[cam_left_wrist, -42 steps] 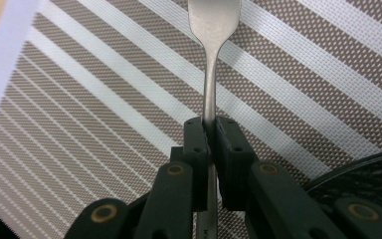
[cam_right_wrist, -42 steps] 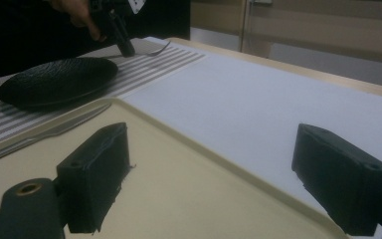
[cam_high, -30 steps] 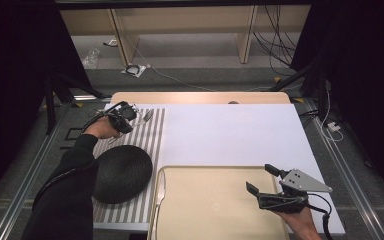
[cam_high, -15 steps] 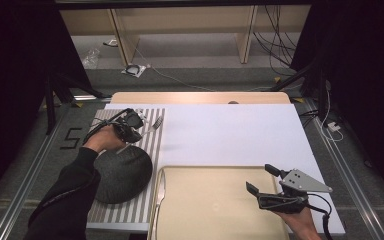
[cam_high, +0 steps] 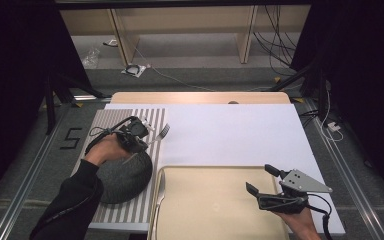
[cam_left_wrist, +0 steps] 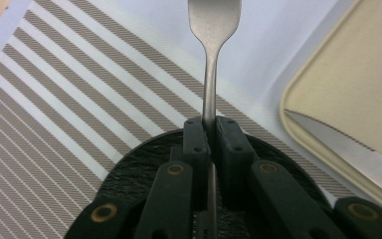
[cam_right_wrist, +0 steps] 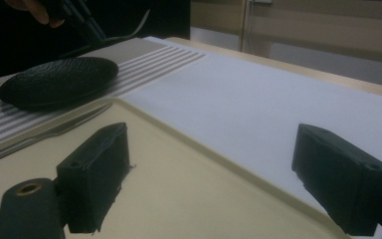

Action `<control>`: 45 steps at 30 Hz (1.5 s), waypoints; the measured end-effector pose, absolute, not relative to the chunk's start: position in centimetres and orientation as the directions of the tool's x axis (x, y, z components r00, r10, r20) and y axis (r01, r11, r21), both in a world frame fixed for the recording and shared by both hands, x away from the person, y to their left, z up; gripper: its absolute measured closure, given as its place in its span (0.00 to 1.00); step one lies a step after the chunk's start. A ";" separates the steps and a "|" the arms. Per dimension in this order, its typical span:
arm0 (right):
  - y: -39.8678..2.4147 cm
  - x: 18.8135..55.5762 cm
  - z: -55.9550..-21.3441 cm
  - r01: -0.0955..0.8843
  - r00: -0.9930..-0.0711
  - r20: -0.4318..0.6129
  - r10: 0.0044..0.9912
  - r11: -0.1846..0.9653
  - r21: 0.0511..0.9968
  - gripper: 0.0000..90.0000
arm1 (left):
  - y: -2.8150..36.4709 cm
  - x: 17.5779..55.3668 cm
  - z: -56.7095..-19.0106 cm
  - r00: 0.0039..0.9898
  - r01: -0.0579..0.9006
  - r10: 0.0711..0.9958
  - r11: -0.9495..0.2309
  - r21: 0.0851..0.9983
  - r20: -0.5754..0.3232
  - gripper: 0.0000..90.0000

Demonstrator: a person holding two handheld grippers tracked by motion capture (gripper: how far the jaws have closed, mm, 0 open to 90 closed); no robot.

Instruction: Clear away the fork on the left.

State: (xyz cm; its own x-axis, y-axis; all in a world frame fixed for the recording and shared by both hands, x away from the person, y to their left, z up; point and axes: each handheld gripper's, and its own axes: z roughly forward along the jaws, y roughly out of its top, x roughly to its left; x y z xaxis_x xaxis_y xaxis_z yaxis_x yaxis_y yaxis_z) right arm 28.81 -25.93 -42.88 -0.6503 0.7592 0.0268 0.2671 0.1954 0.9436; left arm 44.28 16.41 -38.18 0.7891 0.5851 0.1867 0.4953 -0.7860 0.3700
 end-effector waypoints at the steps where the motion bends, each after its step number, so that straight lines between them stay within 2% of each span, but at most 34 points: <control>1: -25.9 28.8 -42.9 0.267 -0.650 0.027 0.759 0.195 0.944 0.18 | 16.3 44.0 -38.2 0.791 0.492 0.584 -0.785 0.376 0.184 0.93; 7: -26.0 28.7 -42.8 0.270 -0.648 0.022 0.762 0.202 0.942 0.18 | 16.0 42.1 -38.7 0.801 0.473 0.574 -0.780 0.410 0.171 0.93; 12: -25.9 28.7 -42.8 0.263 -0.650 0.021 0.759 0.199 0.944 0.18 | 15.5 40.7 -39.4 0.810 0.461 0.557 -0.798 0.388 0.182 0.93; 23: -25.8 28.6 -42.7 0.261 -0.646 0.017 0.763 0.200 0.944 0.18 | 14.6 37.8 -39.2 0.823 0.445 0.543 -0.800 0.403 0.169 0.93; 45: -25.8 28.6 -42.7 0.260 -0.646 0.018 0.763 0.197 0.945 0.18 | 10.6 33.4 -39.7 0.882 0.383 0.454 -0.845 0.372 0.123 0.93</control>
